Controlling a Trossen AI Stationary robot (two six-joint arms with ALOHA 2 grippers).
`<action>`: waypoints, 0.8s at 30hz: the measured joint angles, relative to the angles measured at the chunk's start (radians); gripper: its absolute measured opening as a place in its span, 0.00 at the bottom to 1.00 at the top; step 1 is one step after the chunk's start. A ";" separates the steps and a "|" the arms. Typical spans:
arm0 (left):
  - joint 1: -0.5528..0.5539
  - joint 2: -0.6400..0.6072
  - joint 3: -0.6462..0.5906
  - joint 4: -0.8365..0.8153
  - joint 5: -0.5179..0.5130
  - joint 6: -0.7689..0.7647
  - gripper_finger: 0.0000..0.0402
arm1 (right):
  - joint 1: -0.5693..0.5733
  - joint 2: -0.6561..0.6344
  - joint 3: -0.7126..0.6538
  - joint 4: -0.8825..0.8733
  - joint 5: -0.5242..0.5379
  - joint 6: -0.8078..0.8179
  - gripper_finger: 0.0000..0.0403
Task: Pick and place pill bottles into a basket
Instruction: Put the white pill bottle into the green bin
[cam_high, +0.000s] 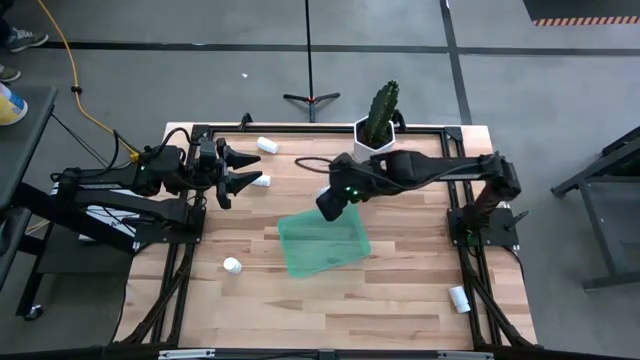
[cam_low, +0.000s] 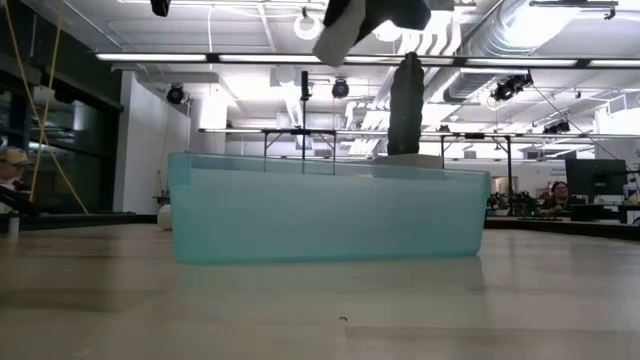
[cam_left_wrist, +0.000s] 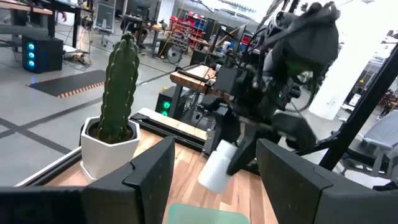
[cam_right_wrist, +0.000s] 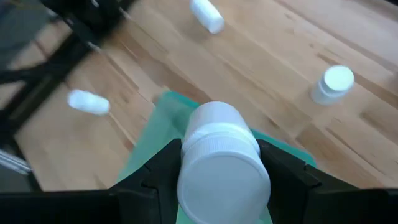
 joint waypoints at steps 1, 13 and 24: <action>0.000 0.000 0.000 0.000 0.000 0.000 0.65 | 0.000 0.012 0.009 -0.021 -0.001 0.000 0.41; 0.000 0.000 0.000 0.000 0.000 0.000 0.65 | 0.000 0.102 0.004 -0.143 -0.005 0.010 0.42; 0.000 0.000 0.000 0.000 0.001 0.000 0.65 | -0.001 0.180 0.004 -0.170 -0.037 -0.026 0.42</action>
